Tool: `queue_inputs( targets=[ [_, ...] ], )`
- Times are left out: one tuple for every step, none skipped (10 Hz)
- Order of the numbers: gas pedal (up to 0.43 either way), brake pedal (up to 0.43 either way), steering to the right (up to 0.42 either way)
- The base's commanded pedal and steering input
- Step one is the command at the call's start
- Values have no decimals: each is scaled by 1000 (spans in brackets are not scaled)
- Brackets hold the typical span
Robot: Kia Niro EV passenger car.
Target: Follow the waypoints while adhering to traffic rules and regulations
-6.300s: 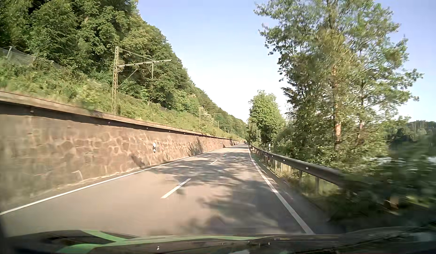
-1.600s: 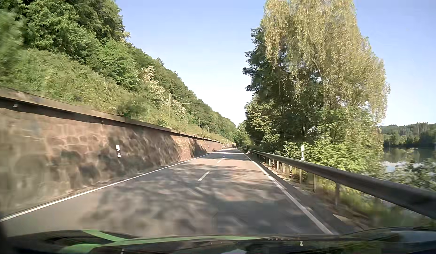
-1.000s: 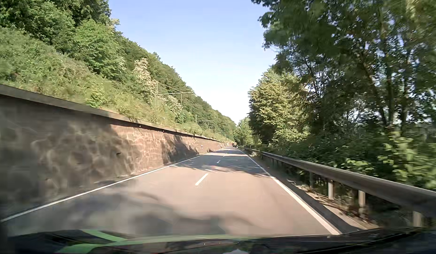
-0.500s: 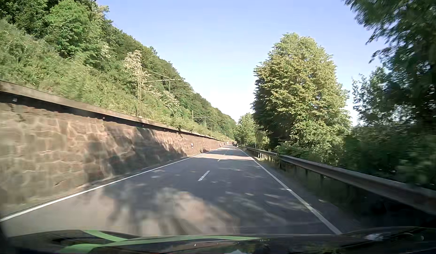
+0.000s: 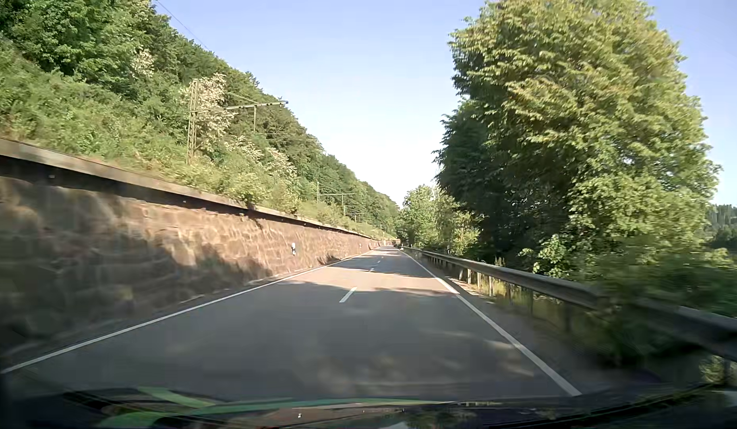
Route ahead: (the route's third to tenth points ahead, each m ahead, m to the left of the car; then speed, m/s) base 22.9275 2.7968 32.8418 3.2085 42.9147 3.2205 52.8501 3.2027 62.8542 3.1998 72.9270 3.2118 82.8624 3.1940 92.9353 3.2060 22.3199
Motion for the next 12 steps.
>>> queue_inputs(
  targets=[
    [220,0,-1],
    [209,0,-1],
    [209,0,-1],
    [209,0,-1],
    [220,0,-1],
    [220,0,-1],
    [228,0,-1],
    [228,0,-2],
    [228,0,-1],
    [220,0,-1],
    [189,0,-1],
    [189,0,-2]
  ],
)
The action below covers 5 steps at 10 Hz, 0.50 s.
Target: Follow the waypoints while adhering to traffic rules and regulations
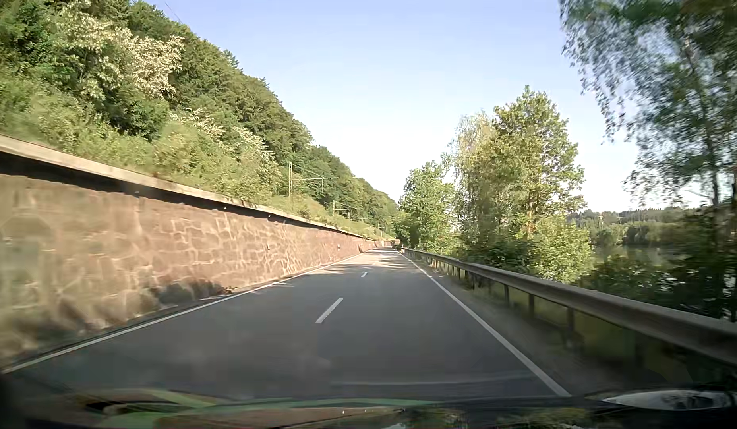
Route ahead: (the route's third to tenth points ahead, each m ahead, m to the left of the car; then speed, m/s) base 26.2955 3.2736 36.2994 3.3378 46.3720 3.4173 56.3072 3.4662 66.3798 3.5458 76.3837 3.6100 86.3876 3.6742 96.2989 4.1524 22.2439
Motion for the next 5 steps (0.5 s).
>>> queue_inputs(
  targets=[
    [189,0,-3],
    [197,0,-4],
    [197,0,-6],
    [209,0,-6],
    [220,0,-6]
  ],
)
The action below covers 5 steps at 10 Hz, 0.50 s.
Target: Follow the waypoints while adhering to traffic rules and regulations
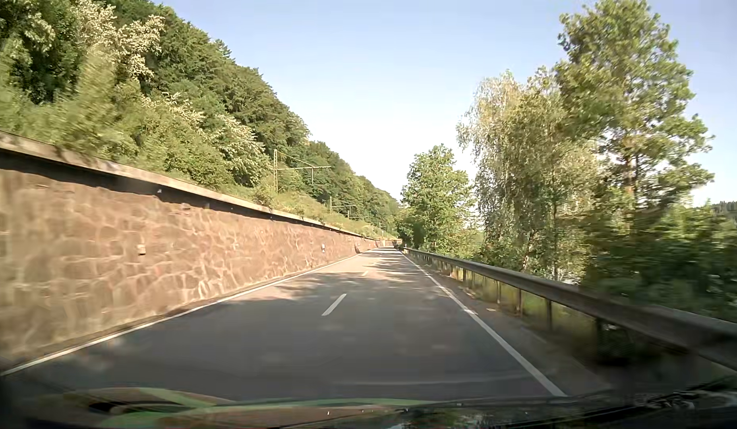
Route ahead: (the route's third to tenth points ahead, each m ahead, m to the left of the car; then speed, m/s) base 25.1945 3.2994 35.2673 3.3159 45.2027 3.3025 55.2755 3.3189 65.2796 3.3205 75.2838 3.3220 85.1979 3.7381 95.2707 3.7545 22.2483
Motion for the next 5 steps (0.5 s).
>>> queue_inputs(
  targets=[
    [220,0,-6],
    [220,0,-6],
    [220,0,-6],
    [209,0,-6],
    [209,0,-5]
  ],
)
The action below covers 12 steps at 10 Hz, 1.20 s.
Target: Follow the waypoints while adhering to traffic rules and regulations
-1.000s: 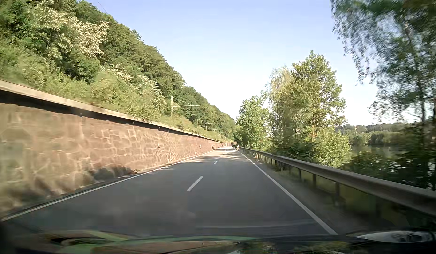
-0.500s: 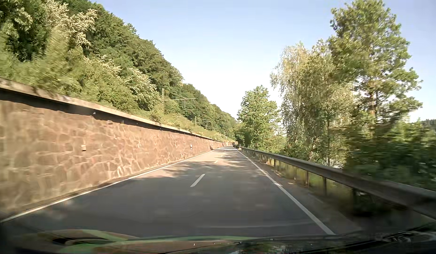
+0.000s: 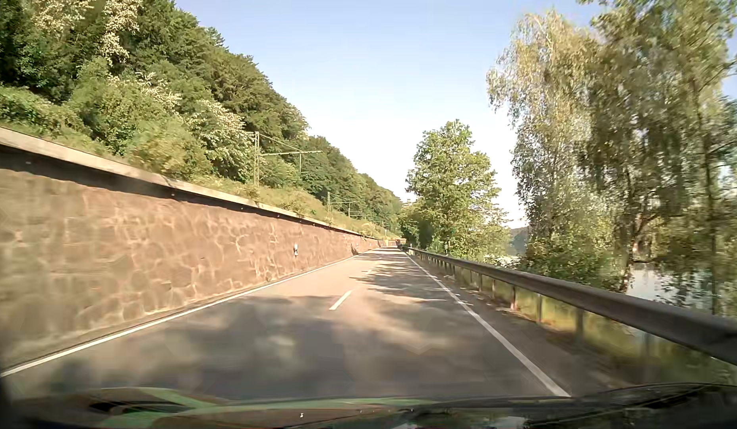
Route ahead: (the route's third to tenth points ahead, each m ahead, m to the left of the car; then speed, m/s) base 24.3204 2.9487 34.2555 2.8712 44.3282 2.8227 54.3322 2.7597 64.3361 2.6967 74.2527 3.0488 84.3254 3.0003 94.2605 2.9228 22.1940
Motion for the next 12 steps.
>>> queue_inputs(
  targets=[
    [209,0,-6],
    [209,0,-5],
    [209,0,-5],
    [220,0,-5],
    [220,0,-5],
    [228,0,-5],
    [228,0,-4],
    [240,0,-2],
    [240,0,-1],
    [240,0,-1],
    [228,0,-1],
    [220,0,-1]
  ],
)
